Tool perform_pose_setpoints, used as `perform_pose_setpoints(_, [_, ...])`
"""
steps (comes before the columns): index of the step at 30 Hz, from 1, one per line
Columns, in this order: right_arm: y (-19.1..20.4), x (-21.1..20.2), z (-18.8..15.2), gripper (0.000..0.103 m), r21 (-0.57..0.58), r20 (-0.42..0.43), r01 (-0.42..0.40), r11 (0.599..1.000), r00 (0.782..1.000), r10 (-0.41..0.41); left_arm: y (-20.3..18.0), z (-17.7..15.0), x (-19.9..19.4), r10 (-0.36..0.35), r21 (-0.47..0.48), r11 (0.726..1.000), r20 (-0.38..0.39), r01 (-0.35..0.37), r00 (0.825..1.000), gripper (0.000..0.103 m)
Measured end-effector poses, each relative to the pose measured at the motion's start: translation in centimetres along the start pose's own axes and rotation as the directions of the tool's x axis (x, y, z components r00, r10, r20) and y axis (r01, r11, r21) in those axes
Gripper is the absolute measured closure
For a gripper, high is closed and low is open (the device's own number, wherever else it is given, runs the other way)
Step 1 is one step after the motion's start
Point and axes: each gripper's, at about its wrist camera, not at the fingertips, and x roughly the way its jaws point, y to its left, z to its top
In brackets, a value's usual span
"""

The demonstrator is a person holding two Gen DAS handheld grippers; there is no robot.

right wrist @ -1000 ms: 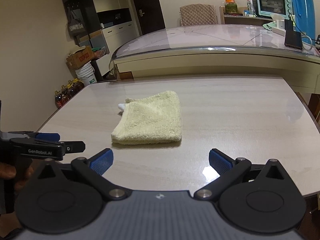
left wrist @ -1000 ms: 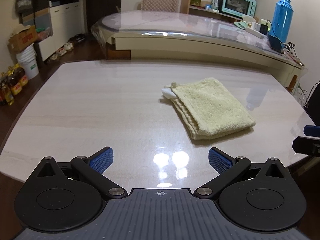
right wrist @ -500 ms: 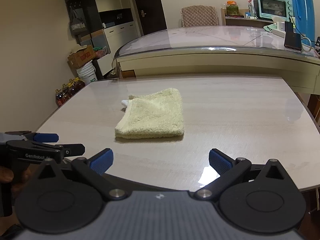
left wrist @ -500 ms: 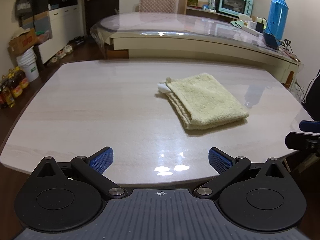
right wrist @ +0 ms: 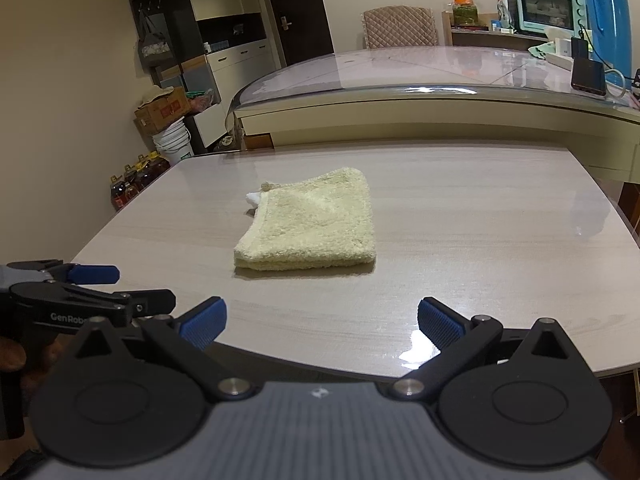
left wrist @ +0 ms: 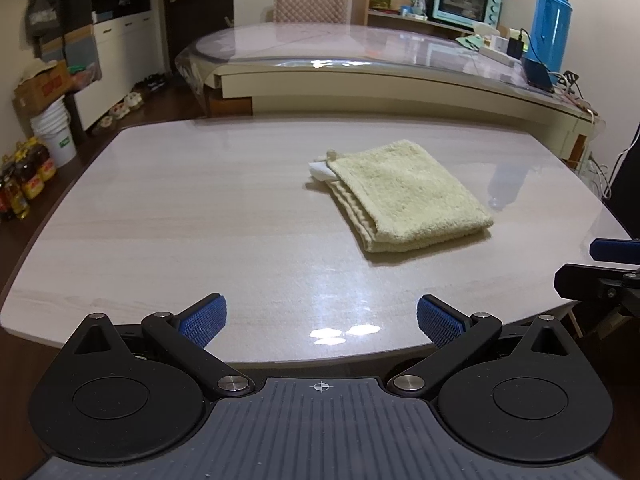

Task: Fold towel

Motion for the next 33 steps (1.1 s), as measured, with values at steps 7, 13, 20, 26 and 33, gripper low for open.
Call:
perform_pose_setpoints(7, [-0.1, 0.3, 0.0, 0.0, 0.008, -0.004, 0.0, 1.0, 1.0, 0.0, -0.1, 0.0, 0.4, -0.005, 0.002, 1.0, -0.005, 0.005, 1.0, 0.0])
perform_pose_setpoints(13, [0.2, 0.5, 0.1, 0.0, 0.015, -0.006, 0.002, 1.0, 1.0, -0.002, -0.2, 0.1, 0.7, -0.007, 0.006, 1.0, -0.008, 0.007, 1.0, 0.0])
perform_pose_setpoints(20, [0.0, 0.8, 0.3, 0.0, 0.022, -0.011, 0.007, 1.0, 1.0, -0.007, -0.4, 0.4, 1.2, -0.014, 0.01, 1.0, -0.013, 0.014, 1.0, 0.0])
perform_pose_setpoints(26, [0.0, 0.8, 0.3, 0.0, 0.025, -0.012, 0.012, 1.0, 1.0, -0.012, -0.5, 0.4, 1.4, -0.02, 0.013, 1.0, -0.012, 0.02, 1.0, 0.0])
perform_pose_setpoints(33, [-0.1, 1.1, 0.3, 0.0, 0.027, -0.013, 0.014, 1.0, 1.0, -0.014, -0.7, 0.4, 1.1, -0.022, 0.033, 0.999, 0.006, 0.022, 1.0, 0.0])
